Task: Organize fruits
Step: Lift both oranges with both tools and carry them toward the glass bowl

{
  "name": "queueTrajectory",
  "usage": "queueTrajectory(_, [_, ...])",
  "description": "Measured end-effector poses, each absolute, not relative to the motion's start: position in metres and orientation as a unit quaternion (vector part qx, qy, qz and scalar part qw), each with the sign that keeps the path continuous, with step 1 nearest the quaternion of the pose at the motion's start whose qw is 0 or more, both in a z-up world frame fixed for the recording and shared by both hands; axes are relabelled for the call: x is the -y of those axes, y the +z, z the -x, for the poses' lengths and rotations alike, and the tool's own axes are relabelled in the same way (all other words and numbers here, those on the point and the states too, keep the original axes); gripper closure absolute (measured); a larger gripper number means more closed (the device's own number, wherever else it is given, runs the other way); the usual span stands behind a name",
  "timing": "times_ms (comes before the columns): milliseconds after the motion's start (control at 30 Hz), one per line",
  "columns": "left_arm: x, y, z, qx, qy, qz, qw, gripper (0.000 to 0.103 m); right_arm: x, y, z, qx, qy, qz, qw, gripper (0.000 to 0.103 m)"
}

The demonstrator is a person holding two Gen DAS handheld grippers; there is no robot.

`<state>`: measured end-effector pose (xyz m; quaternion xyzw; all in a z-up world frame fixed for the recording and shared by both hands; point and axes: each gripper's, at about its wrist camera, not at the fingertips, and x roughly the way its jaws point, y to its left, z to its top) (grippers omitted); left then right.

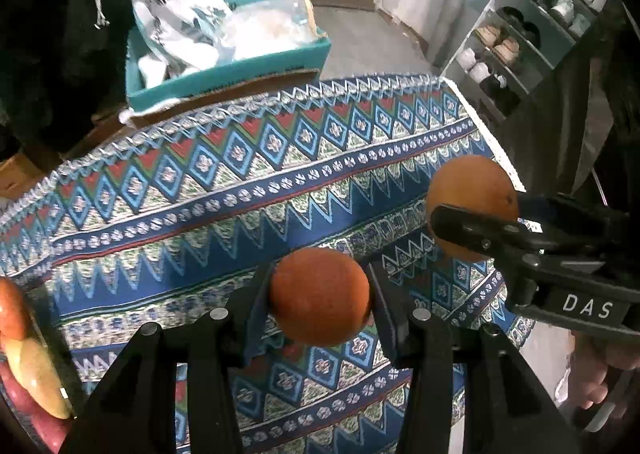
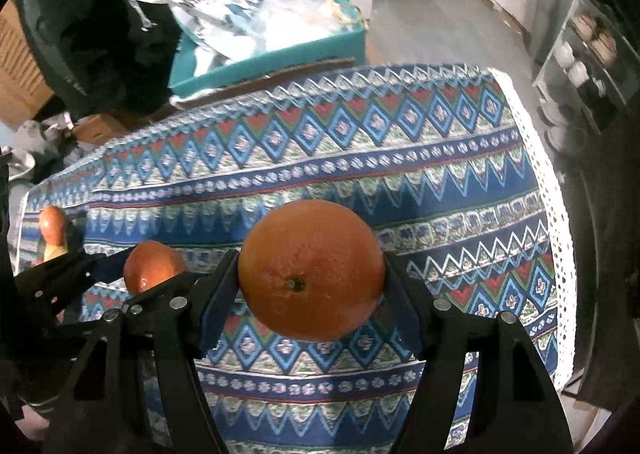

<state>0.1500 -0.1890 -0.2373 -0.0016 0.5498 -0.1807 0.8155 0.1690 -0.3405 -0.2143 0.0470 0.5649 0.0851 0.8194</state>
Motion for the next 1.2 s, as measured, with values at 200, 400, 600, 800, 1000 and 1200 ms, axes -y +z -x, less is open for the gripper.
queueTrajectory(200, [0.177, -0.215, -0.141, -0.533, -0.176, 0.002, 0.828, 0.055, 0.32, -0.192, -0.164, -0.549, 0.108, -0.039, 0.828, 0.033])
queueTrajectory(400, [0.161, -0.194, -0.131, -0.517, -0.169, 0.003, 0.839, 0.055, 0.299, -0.173, -0.157, -0.536, 0.135, -0.034, 0.833, 0.033])
queueTrajectory(600, [0.143, -0.176, -0.12, -0.503, -0.157, 0.007, 0.85, 0.055, 0.282, -0.156, -0.149, -0.521, 0.154, -0.027, 0.839, 0.033])
queueTrajectory(800, [0.127, -0.158, -0.11, -0.49, -0.152, 0.013, 0.858, 0.055, 0.267, -0.142, -0.144, -0.509, 0.171, -0.019, 0.843, 0.033])
queueTrajectory(1000, [0.105, -0.148, -0.098, -0.484, -0.142, 0.019, 0.864, 0.055, 0.245, -0.131, -0.137, -0.501, 0.195, -0.011, 0.843, 0.033])
queueTrajectory(1200, [0.081, -0.143, -0.088, -0.479, -0.13, 0.025, 0.868, 0.055, 0.223, -0.126, -0.132, -0.499, 0.216, -0.003, 0.839, 0.033])
